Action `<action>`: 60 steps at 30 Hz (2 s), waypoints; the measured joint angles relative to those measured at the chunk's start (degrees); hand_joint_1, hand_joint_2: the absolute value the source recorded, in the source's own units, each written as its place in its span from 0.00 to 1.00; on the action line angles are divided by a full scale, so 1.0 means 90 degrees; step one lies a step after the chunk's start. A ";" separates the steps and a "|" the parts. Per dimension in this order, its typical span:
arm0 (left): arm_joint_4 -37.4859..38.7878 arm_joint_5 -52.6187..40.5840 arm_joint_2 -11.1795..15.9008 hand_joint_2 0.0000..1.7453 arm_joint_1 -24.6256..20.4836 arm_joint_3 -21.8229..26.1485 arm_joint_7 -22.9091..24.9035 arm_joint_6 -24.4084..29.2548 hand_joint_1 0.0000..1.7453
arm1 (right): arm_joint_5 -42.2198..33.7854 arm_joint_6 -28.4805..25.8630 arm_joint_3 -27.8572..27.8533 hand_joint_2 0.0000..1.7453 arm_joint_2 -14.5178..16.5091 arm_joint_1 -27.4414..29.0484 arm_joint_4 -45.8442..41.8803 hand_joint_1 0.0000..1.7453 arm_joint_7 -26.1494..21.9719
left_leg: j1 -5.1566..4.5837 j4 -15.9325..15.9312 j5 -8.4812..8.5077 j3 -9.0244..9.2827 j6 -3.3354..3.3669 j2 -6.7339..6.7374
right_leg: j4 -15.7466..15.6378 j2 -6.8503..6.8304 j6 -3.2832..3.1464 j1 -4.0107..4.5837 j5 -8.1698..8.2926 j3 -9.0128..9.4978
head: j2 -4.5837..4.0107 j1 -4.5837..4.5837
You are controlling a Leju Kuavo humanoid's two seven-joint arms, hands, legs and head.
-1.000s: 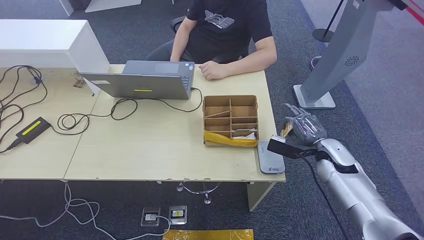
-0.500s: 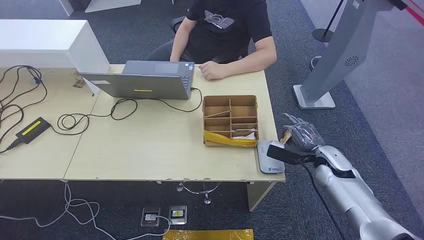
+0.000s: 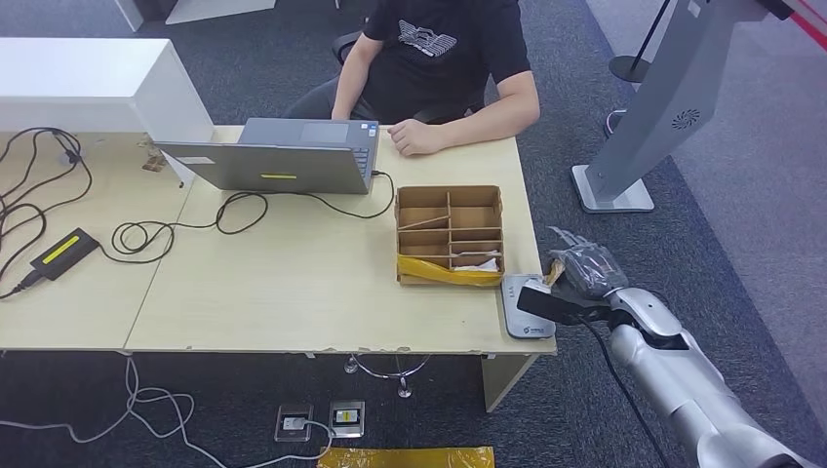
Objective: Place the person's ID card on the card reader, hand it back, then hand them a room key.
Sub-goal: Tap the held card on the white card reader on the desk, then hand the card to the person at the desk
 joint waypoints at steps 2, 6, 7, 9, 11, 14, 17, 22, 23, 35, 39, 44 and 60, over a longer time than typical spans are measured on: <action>0.0000 0.0000 -0.0001 0.00 0.0000 0.0000 0.0000 0.0000 0.00 | 0.0000 0.0000 0.0005 1.00 0.0008 0.0000 0.0002 1.00 0.0000 | 0.0000 0.0000 0.0000 0.0000 0.0000 0.0000 | 0.0000 0.0000 0.0000 0.0000 0.0000 0.0000 | 0.0000 0.0000; 0.0000 -0.0001 -0.0002 0.00 0.0000 0.0000 0.0000 0.0000 0.00 | 0.0000 -0.0001 0.0018 1.00 0.0024 0.0000 0.0023 1.00 0.0000 | 0.0000 0.0000 0.0000 0.0000 0.0000 0.0000 | 0.0000 0.0000 0.0000 0.0000 0.0000 0.0000 | 0.0000 0.0000; 0.0000 -0.0001 -0.0002 0.00 0.0000 0.0000 0.0000 0.0000 0.00 | 0.0000 -0.0002 0.0022 1.00 0.0026 0.0000 0.0031 1.00 0.0000 | 0.0000 0.0000 0.0000 0.0000 0.0000 0.0000 | 0.0000 0.0000 0.0000 0.0000 0.0000 0.0000 | 0.0000 0.0000; 0.0000 -0.0001 -0.0004 0.00 0.0000 0.0000 0.0000 0.0000 0.00 | 0.0000 -0.0002 0.0029 1.00 0.0027 0.0000 0.0043 1.00 0.0000 | 0.0000 0.0000 0.0000 0.0000 0.0000 0.0000 | 0.0000 0.0000 0.0000 0.0000 0.0000 0.0000 | 0.0000 0.0000; 0.0000 -0.0001 -0.0005 0.00 0.0000 0.0000 0.0000 0.0000 0.00 | 0.0000 -0.0002 0.0036 1.00 0.0027 0.0000 0.0047 1.00 0.0000 | 0.0000 0.0000 0.0000 0.0000 0.0000 0.0000 | 0.0000 0.0000 0.0000 0.0000 0.0000 0.0000 | 0.0000 0.0000; 0.0000 -0.0001 -0.0005 0.00 0.0000 0.0000 0.0000 0.0000 0.00 | 0.0000 -0.0002 0.0042 1.00 0.0027 0.0000 0.0049 1.00 0.0000 | 0.0000 0.0000 0.0000 0.0000 0.0000 0.0000 | 0.0000 0.0000 0.0000 0.0000 0.0000 0.0000 | 0.0000 0.0000; 0.0000 0.0000 -0.0006 0.00 0.0000 0.0000 0.0000 0.0000 0.00 | 0.0000 -0.0002 0.0044 1.00 0.0027 0.0000 0.0050 1.00 0.0000 | 0.0000 0.0000 0.0000 0.0000 0.0000 0.0000 | 0.0000 0.0000 0.0000 0.0000 0.0000 0.0000 | 0.0000 0.0000; 0.0000 0.0000 -0.0007 0.00 0.0000 0.0000 0.0000 0.0000 0.00 | 0.0000 -0.0002 0.0045 1.00 0.0027 0.0000 0.0051 1.00 -0.0001 | 0.0000 0.0000 0.0000 0.0000 0.0000 0.0000 | 0.0000 0.0000 0.0000 0.0000 0.0000 0.0000 | 0.0000 0.0000; 0.0000 0.0000 -0.0007 0.00 0.0000 0.0000 0.0000 0.0000 0.00 | 0.0000 -0.0002 0.0045 1.00 0.0028 0.0000 0.0051 1.00 -0.0001 | 0.0000 0.0000 0.0000 0.0000 0.0000 0.0000 | 0.0000 0.0000 0.0000 0.0000 0.0000 0.0000 | 0.0000 0.0000; 0.0000 -0.0006 -0.0008 0.00 0.0000 0.0000 0.0074 -0.0021 0.00 | -0.0172 0.0048 0.0047 1.00 0.0056 0.0066 0.0053 1.00 -0.0045 | 0.0002 0.0000 0.0000 0.0001 0.0000 0.0000 | 0.0000 -0.0001 0.0000 0.0002 0.0000 0.0002 | 0.0000 0.0002; 0.0000 -0.0012 -0.0012 0.00 0.0009 0.0000 0.0196 -0.0033 0.00 | -0.0349 -0.0056 0.0042 1.00 0.0203 0.0273 0.0051 1.00 -0.0083 | 0.0007 -0.0001 -0.0009 0.0012 -0.0013 0.0014 | -0.0001 0.0012 -0.0001 0.0006 -0.0001 0.0005 | 0.0000 0.0000; 0.0000 -0.0011 -0.0023 0.00 0.0006 -0.0001 0.0202 -0.0016 0.00 | -0.0364 -0.0062 0.0042 1.00 0.0311 0.0379 0.0051 1.00 -0.0095 | 0.0009 -0.0001 -0.0009 0.0017 -0.0015 0.0020 | -0.0001 0.0019 -0.0007 0.0009 0.0003 0.0007 | 0.0000 0.0001; 0.0000 0.0000 -0.0061 0.00 0.0007 -0.0002 0.0310 -0.0014 0.00 | -0.0400 -0.0059 0.0042 1.00 0.0463 0.0426 0.0050 1.00 -0.0067 | 0.0009 0.0000 -0.0008 0.0027 -0.0016 0.0022 | -0.0001 0.0031 -0.0009 0.0009 0.0005 0.0015 | 0.0000 0.0001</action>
